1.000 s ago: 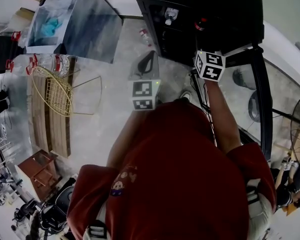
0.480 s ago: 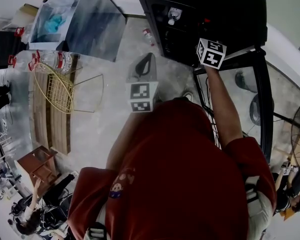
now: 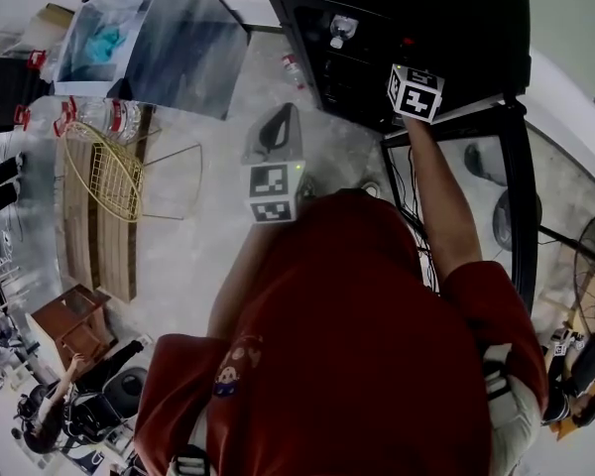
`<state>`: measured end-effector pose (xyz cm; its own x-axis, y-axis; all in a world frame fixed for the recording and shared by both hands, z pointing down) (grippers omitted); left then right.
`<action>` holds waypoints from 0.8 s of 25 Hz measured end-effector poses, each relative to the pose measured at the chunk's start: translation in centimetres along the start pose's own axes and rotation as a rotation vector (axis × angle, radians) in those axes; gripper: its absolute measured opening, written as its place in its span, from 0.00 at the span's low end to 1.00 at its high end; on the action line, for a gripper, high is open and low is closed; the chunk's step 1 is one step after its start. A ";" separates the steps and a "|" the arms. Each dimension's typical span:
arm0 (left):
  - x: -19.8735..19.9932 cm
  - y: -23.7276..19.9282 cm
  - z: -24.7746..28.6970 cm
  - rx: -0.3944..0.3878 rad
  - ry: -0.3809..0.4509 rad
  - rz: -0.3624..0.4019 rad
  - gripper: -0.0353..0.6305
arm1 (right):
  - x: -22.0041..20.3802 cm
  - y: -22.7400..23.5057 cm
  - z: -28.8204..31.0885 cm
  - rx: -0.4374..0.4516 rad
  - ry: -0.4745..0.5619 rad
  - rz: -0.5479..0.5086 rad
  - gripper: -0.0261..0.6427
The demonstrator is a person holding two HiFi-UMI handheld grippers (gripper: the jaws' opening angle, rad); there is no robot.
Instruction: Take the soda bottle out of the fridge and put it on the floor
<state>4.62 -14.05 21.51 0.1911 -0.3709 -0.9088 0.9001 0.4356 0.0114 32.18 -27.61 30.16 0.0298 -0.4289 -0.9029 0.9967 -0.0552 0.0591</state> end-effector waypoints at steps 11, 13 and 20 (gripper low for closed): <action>-0.5 -0.5 -0.4 0.049 -0.009 -0.016 0.06 | 0.1 1.1 2.6 -0.006 -0.048 -0.005 0.35; -0.6 -0.7 -0.4 0.057 -0.010 -0.020 0.06 | 0.0 1.2 2.9 -0.019 -0.050 -0.012 0.35; -0.8 -0.8 -0.4 0.051 -0.020 -0.026 0.06 | -0.1 1.1 2.8 -0.035 -0.042 -0.026 0.28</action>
<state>3.62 -13.77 22.08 0.1742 -0.3978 -0.9008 0.9235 0.3836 0.0092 33.03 -30.15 31.48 0.0018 -0.4650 -0.8853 0.9992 -0.0354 0.0206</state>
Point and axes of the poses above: the fingertips, and each gripper's own axes: z forward along the fingers, y to its right, x out of its top, the point moved 9 cm from there along -z, backward along the fingers, and after that the axes turned 1 degree about -y, right-handed, at the moved point
